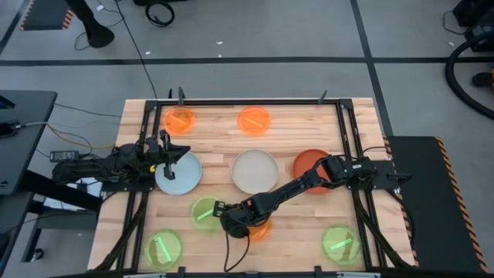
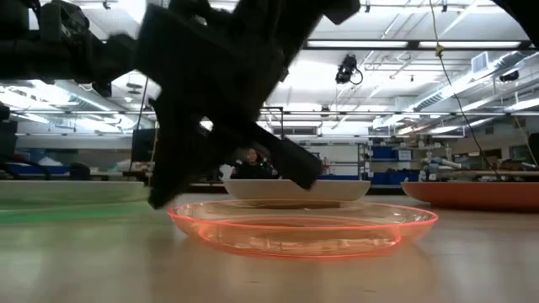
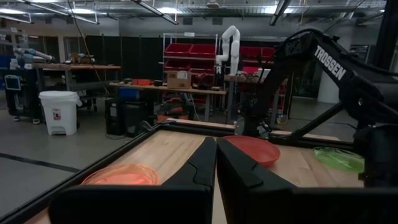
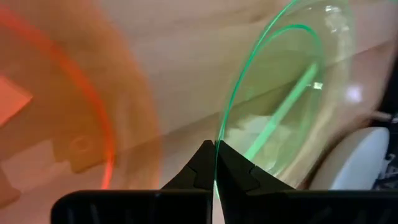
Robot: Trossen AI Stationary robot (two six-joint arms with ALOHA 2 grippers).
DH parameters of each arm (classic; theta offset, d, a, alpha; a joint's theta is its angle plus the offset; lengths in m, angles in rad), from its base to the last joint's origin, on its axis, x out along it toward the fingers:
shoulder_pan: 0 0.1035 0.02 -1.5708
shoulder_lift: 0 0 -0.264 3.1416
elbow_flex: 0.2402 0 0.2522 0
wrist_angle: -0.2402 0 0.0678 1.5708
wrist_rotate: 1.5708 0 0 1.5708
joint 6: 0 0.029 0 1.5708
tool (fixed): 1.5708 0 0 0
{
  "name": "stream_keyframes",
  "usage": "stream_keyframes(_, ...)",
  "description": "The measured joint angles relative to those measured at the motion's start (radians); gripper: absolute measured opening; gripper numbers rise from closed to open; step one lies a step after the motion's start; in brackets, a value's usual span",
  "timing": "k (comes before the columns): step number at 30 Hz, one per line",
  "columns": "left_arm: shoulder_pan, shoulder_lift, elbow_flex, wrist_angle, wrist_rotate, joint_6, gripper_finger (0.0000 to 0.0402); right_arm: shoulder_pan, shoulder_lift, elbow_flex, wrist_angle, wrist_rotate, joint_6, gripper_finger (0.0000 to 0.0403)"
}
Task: Stack plastic plates
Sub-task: Stack the top right green plate on top of the bottom left green plate
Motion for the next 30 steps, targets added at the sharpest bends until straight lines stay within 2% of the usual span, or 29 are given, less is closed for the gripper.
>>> stream_keyframes(6,0.0,0.0,0.0,0.0,0.0,0.0,0.002,0.003,-0.003,0.001,0.061,0.02,-0.007,0.0017)
stream_keyframes(9,0.0,0.0,0.0,-0.001,0.0,0.0,0.002,0.002,-0.003,0.001,0.061,-0.012,-0.018,0.0022)
stream_keyframes(16,0.0,0.0,0.0,0.026,0.0,-0.004,0.002,-0.002,-0.003,0.001,0.062,-0.029,-0.012,0.005)
stream_keyframes(23,0.0,0.0,0.0,0.125,0.0,-0.085,0.002,-0.027,-0.003,0.001,0.064,-0.087,0.006,0.0065)
stream_keyframes(28,0.0,0.0,0.006,0.141,0.005,-0.155,0.002,-0.047,-0.005,0.001,0.033,-0.122,-0.031,0.0071)
stream_keyframes(30,-0.002,0.012,0.035,0.115,0.041,-0.196,0.002,-0.048,-0.013,0.001,0.001,-0.117,-0.04,0.0074)
